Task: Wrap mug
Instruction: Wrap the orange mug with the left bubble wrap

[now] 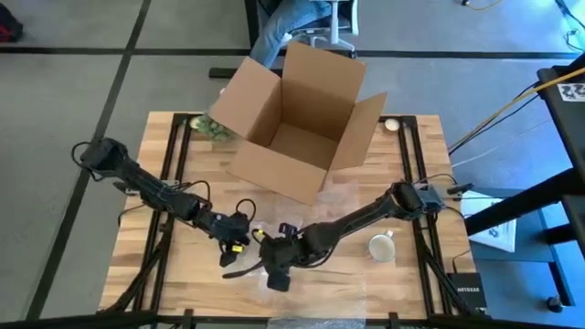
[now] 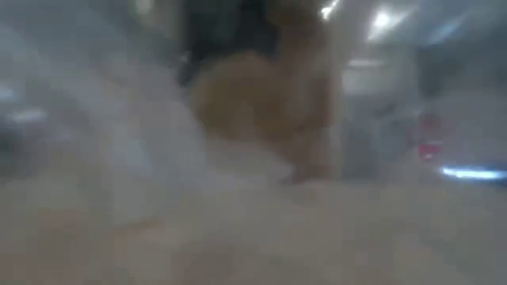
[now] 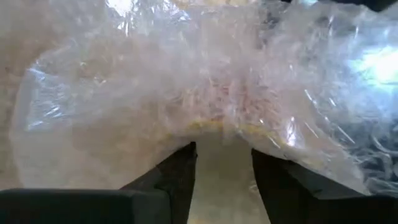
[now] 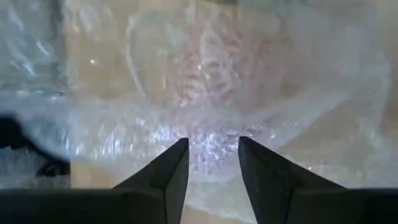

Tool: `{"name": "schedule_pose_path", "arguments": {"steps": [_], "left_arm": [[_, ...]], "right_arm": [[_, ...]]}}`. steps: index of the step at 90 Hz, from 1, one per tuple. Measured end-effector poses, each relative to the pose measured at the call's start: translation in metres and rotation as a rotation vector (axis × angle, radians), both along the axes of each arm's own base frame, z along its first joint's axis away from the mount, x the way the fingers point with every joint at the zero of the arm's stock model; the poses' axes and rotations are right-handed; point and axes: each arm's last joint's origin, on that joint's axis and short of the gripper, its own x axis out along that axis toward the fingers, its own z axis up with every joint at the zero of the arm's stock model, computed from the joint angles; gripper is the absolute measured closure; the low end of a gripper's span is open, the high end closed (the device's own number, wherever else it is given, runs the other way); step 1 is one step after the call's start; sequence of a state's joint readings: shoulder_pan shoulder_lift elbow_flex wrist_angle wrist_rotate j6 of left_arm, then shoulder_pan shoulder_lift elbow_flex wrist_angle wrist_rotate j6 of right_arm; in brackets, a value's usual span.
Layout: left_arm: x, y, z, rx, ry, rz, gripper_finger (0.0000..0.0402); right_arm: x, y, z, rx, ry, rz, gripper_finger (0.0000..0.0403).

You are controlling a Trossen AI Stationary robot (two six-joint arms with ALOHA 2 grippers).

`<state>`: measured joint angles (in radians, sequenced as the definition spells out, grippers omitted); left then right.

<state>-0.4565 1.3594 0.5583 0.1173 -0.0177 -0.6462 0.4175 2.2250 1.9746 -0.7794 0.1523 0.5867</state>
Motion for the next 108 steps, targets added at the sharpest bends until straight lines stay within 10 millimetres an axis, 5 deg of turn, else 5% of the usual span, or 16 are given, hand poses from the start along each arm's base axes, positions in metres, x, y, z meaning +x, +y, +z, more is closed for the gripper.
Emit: {"name": "schedule_pose_path", "arguments": {"steps": [10, 17, 42, 54, 76, 108], "left_arm": [[0.0, 0.0, 0.0, 0.016, -0.013, -0.003, 0.0261], [0.0, 0.0, 0.001, 0.017, -0.014, -0.003, 0.0261], [-0.002, -0.004, 0.0, 0.022, -0.016, -0.026, 0.0261], [-0.002, -0.006, -0.002, 0.034, -0.007, -0.037, 0.0261], [0.003, -0.009, -0.018, 0.042, 0.04, -0.028, 0.026], [0.014, -0.016, 0.012, -0.039, -0.061, -0.045, 0.026]], "right_arm": [[0.0, -0.005, 0.039, -0.044, -0.136, -0.025, 0.0276], [-0.001, -0.01, 0.049, -0.045, -0.127, -0.023, 0.0276], [-0.032, 0.01, -0.009, 0.02, 0.206, -0.041, 0.0276], [-0.022, 0.02, -0.034, 0.103, 0.073, -0.073, 0.0276], [-0.015, 0.011, -0.045, 0.128, -0.008, -0.152, 0.0276], [-0.004, 0.01, -0.068, 0.106, -0.09, -0.167, 0.0276]]}}
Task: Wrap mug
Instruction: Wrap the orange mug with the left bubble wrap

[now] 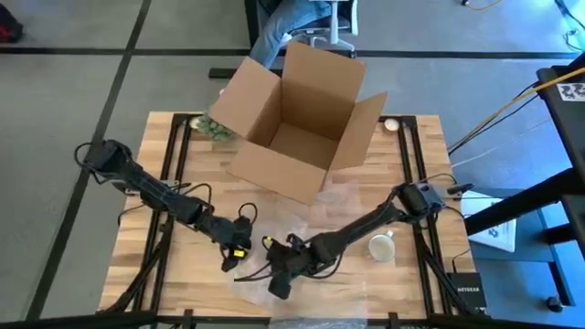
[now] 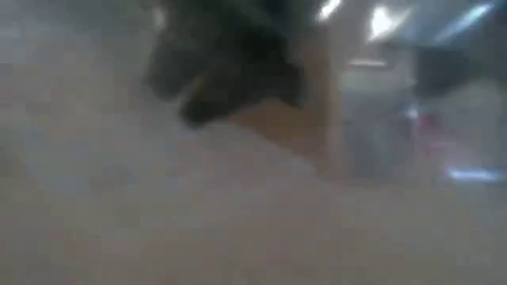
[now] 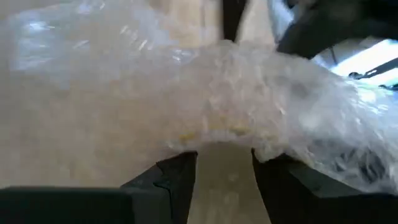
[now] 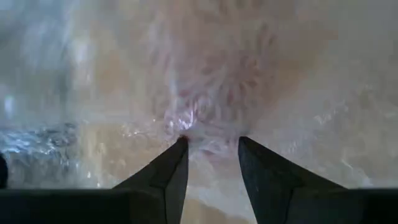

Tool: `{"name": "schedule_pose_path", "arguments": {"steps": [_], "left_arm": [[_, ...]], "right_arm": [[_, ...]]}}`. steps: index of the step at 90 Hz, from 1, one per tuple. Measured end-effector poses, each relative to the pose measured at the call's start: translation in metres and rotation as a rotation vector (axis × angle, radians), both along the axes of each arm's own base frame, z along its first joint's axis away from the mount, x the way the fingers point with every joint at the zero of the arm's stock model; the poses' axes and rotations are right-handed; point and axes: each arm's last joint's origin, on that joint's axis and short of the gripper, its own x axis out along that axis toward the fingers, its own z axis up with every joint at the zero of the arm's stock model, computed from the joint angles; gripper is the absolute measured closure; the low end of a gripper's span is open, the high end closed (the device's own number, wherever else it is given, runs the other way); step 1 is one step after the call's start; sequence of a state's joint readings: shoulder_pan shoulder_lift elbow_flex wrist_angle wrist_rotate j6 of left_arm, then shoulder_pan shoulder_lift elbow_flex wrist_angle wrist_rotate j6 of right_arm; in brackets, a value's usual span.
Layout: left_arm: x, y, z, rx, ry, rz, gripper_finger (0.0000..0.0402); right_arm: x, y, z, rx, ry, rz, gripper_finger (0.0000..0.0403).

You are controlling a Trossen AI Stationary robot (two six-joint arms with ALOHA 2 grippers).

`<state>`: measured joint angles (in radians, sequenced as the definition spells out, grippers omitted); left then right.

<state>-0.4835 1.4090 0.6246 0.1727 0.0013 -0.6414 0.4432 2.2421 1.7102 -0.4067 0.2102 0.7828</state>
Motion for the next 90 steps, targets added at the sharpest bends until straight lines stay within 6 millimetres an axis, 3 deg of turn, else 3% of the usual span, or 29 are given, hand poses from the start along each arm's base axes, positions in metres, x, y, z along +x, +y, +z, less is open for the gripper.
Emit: {"name": "schedule_pose_path", "arguments": {"steps": [17, 34, 52, 68, 90], "left_arm": [[0.002, -0.001, 0.004, 0.029, 0.016, -0.018, 0.026], [-0.001, 0.002, -0.002, 0.051, 0.073, 0.007, 0.026], [0.002, 0.0, 0.002, 0.024, 0.037, 0.017, 0.026], [0.005, -0.001, 0.006, 0.004, -0.01, 0.017, 0.026], [0.005, 0.0, 0.006, 0.025, -0.017, 0.021, 0.026]], "right_arm": [[0.007, -0.007, -0.024, -0.026, 0.037, -0.021, 0.0276], [0.008, -0.012, -0.024, -0.064, 0.037, -0.018, 0.0276], [0.009, -0.008, 0.008, -0.061, 0.007, 0.066, 0.0276], [0.011, -0.006, 0.018, -0.061, 0.037, 0.105, 0.0276], [0.012, -0.004, 0.066, -0.114, 0.016, 0.116, 0.0276]]}}
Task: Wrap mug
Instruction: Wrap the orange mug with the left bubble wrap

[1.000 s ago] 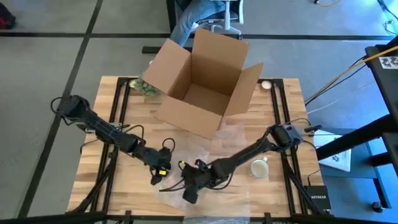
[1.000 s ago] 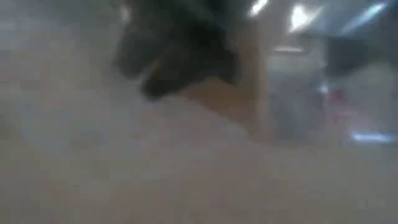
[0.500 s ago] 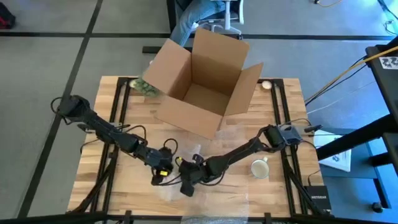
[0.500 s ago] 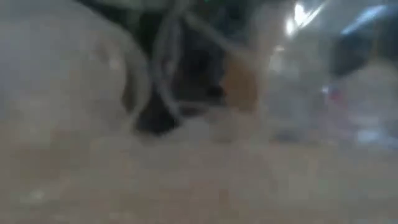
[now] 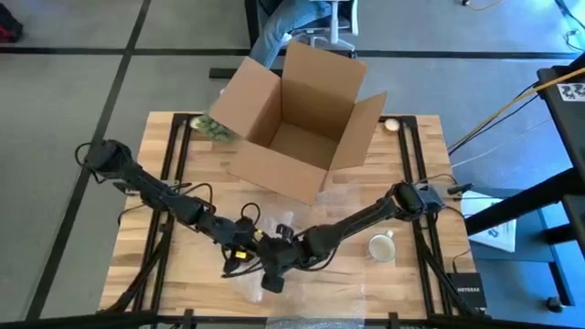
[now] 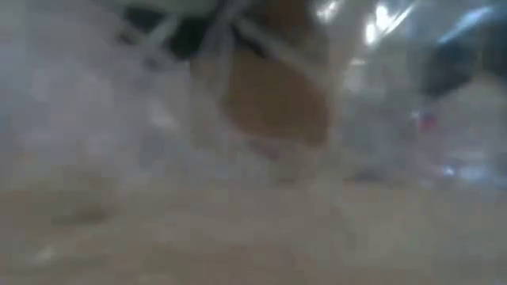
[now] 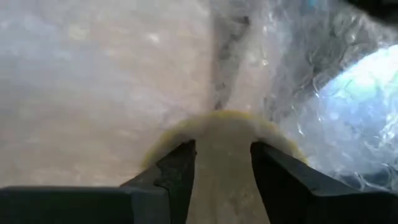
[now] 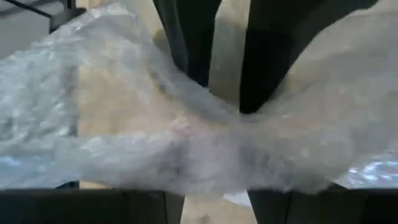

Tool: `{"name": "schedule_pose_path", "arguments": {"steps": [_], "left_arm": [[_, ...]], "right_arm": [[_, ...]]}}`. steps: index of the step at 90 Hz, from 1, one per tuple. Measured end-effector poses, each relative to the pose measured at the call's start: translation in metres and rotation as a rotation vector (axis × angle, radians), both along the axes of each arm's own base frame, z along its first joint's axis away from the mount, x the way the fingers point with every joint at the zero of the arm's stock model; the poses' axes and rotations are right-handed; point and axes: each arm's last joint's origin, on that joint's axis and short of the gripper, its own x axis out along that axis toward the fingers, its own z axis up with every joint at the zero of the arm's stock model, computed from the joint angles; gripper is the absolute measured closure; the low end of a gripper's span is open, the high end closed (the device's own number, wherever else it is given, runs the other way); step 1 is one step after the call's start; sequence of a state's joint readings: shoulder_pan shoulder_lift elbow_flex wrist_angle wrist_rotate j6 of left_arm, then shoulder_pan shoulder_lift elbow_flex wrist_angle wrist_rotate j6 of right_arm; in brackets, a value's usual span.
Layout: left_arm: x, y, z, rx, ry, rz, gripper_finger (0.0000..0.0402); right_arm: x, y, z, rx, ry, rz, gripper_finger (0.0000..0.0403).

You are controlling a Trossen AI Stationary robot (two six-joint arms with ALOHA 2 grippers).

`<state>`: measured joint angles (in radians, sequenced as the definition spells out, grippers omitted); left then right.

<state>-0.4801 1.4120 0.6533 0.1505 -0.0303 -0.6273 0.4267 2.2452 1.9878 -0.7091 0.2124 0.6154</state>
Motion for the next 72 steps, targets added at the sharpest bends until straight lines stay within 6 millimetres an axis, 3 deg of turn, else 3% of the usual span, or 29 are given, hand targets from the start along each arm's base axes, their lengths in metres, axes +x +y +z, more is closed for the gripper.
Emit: {"name": "schedule_pose_path", "arguments": {"steps": [19, 44, 72], "left_arm": [[0.0, -0.001, 0.0, 0.002, -0.007, -0.003, 0.026], [0.0, -0.004, 0.002, -0.002, -0.023, -0.005, 0.026], [0.005, -0.022, 0.028, 0.081, -0.077, -0.071, 0.026]], "right_arm": [[-0.01, -0.002, 0.029, -0.043, 0.084, 0.003, 0.0276], [-0.015, -0.003, 0.038, -0.023, 0.151, 0.024, 0.0276], [-0.016, -0.002, 0.071, -0.022, 0.083, 0.09, 0.0276]]}}
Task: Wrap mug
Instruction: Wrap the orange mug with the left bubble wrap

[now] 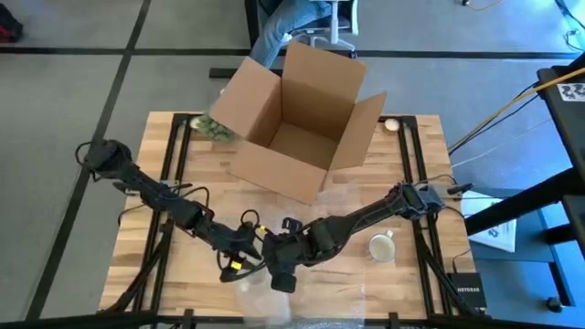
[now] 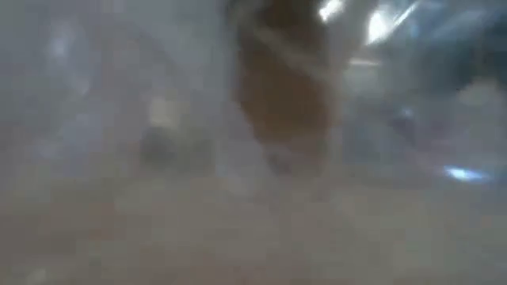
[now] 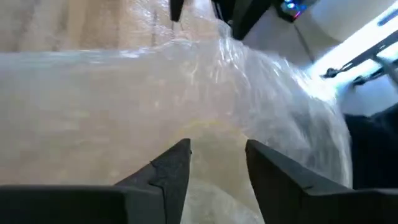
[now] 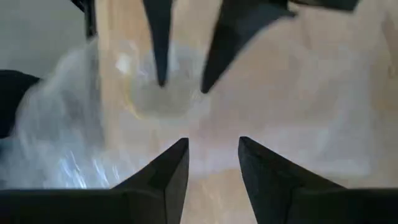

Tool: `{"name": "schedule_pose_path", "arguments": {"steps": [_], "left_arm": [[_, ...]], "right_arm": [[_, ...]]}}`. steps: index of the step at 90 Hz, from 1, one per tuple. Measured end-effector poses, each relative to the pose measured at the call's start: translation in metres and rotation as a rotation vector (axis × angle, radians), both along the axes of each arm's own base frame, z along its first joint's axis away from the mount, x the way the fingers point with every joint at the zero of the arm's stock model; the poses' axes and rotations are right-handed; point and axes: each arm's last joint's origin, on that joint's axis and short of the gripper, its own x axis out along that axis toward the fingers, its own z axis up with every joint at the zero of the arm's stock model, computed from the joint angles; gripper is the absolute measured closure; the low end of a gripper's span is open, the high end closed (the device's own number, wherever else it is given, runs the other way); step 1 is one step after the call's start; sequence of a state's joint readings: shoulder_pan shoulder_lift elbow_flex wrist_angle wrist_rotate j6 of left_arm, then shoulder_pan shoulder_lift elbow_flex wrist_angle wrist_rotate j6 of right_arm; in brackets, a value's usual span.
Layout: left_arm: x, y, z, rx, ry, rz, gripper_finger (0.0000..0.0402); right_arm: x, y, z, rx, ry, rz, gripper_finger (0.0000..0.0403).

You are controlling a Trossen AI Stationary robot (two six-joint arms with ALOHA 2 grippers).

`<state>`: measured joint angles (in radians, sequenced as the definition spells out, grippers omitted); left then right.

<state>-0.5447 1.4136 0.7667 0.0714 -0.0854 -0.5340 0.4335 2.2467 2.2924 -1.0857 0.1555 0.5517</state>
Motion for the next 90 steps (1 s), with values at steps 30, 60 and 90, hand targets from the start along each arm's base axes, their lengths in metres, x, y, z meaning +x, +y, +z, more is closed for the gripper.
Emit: {"name": "schedule_pose_path", "arguments": {"steps": [30, 60, 90], "left_arm": [[-0.012, -0.003, -0.001, 0.023, 0.07, -0.001, 0.026], [-0.042, 0.003, 0.031, 0.017, 0.022, 0.025, 0.026], [-0.077, 0.014, 0.021, 0.148, 0.195, 0.231, 0.026]], "right_arm": [[0.027, 0.012, -0.038, -0.021, -0.101, 0.105, 0.0277], [0.035, 0.01, -0.055, -0.098, -0.099, 0.117, 0.0378], [0.045, 0.014, -0.079, -0.102, -0.094, 0.133, 0.0401]]}}
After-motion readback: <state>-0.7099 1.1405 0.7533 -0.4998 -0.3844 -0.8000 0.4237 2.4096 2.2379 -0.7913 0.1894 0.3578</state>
